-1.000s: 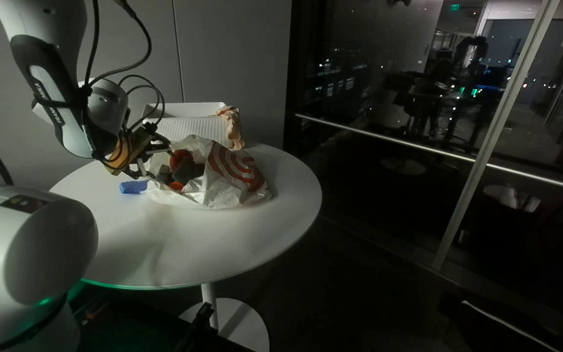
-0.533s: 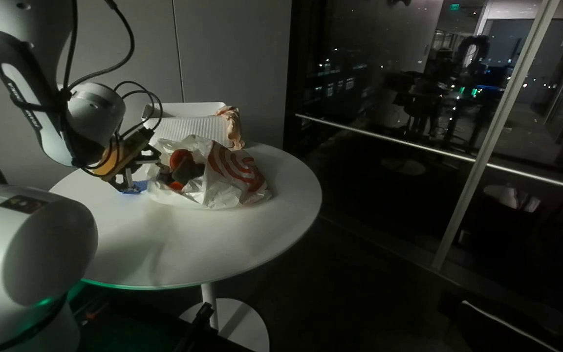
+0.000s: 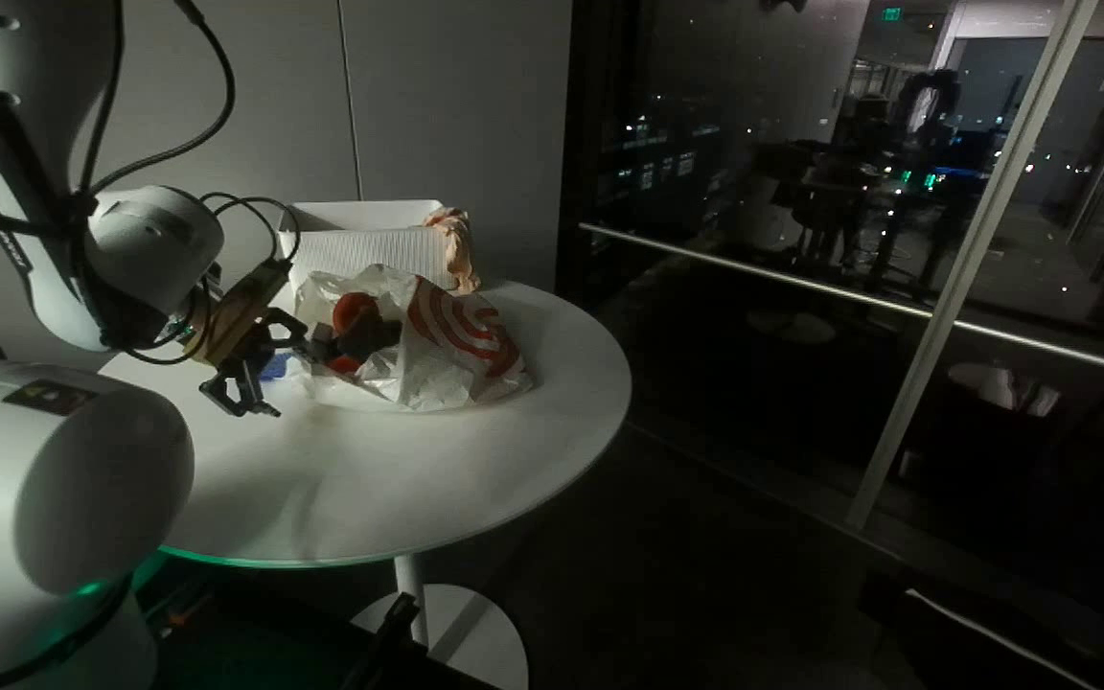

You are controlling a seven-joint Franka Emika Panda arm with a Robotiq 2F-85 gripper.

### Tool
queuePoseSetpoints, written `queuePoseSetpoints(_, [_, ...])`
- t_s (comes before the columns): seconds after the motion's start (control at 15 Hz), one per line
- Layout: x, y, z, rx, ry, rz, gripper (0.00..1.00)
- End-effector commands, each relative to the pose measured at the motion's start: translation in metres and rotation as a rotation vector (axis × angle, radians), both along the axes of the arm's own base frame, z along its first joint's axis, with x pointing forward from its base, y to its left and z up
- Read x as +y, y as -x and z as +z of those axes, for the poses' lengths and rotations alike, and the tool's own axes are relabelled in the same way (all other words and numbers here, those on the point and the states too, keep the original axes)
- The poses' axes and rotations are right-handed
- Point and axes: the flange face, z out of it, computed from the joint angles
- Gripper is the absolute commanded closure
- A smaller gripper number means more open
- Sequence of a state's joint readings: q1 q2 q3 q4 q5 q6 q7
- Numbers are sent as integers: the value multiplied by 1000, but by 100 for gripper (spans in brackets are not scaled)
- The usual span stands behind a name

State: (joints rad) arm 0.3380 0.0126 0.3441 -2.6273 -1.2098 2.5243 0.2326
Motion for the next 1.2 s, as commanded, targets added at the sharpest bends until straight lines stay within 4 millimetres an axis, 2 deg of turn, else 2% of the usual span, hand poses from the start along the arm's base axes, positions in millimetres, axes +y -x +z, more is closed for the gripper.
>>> queuePoseSetpoints(0.0, [4, 7, 16, -98, 61, 77, 0])
queuePoseSetpoints(0.2, [10, 9, 17, -96, 45, 108, 0])
queuePoseSetpoints(0.67, [16, -8, 6, -63, 49, 183, 0])
queuePoseSetpoints(1.13, [23, -52, -9, 11, 37, 201, 0])
